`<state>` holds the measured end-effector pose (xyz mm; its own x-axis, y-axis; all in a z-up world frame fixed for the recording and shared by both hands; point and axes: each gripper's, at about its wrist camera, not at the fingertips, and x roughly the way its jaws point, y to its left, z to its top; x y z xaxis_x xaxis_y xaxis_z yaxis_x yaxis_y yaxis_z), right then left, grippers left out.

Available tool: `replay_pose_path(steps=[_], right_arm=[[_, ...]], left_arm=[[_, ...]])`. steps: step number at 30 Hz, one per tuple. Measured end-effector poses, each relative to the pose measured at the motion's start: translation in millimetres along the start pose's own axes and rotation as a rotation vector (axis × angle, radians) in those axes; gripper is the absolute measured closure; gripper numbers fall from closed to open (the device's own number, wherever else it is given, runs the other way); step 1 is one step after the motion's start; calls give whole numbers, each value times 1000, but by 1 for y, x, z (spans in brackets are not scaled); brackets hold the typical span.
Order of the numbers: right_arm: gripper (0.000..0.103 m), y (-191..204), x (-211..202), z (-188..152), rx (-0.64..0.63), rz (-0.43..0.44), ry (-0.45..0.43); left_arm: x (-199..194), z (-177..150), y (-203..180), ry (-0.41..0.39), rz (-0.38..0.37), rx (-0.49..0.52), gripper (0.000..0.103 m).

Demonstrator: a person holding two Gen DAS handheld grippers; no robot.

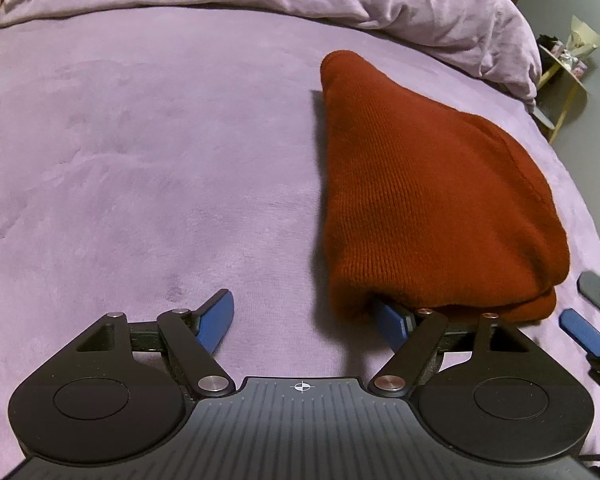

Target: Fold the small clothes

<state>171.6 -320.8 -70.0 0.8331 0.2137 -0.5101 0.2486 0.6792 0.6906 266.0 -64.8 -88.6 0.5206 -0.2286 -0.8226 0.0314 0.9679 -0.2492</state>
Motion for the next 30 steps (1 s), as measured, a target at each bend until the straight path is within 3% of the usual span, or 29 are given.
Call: replay_pose_path(steps=[2, 4, 7, 9, 12, 13, 15, 18, 21, 22, 23, 26, 27, 29, 30], right_arm=[[50, -6, 6, 0, 76, 61, 8], [51, -7, 17, 0, 110, 62, 9], [64, -17, 36, 0, 208, 66, 14], [67, -27, 41, -1, 316, 156, 11], [67, -47, 47, -8, 510, 368, -18], [67, -50, 51, -10, 536, 347, -9], [68, -49, 59, -8, 489, 170, 15], [68, -46, 65, -7, 472, 161, 9], [91, -35, 67, -1, 439, 150, 5], [93, -29, 64, 3, 408, 151, 0], [93, -26, 61, 6, 405, 187, -9], [95, -38, 55, 5, 572, 419, -7], [95, -42, 51, 5, 592, 429, -8], [95, -42, 46, 6, 492, 297, -15], [95, -41, 46, 7, 402, 170, 1]], left_arm=[[0, 0, -1, 1, 9, 0, 22], [1, 0, -2, 0, 15, 6, 22], [2, 0, -1, -1, 20, 10, 21], [2, -1, -1, -3, 22, 10, 20], [5, -1, -3, -6, 32, 21, 19], [5, -1, -4, -7, 35, 22, 19], [5, -1, -5, -7, 37, 22, 19], [5, -2, -4, -9, 35, 29, 19], [4, -1, -2, -8, 32, 28, 18], [4, 0, -1, -6, 28, 22, 18], [2, 0, 1, -8, 23, 9, 18], [-2, 1, 12, -19, -1, -43, 18], [-3, 0, 15, -22, -7, -66, 18], [-3, 0, 19, -19, -18, -82, 18], [-3, 0, 19, -18, -18, -78, 18]])
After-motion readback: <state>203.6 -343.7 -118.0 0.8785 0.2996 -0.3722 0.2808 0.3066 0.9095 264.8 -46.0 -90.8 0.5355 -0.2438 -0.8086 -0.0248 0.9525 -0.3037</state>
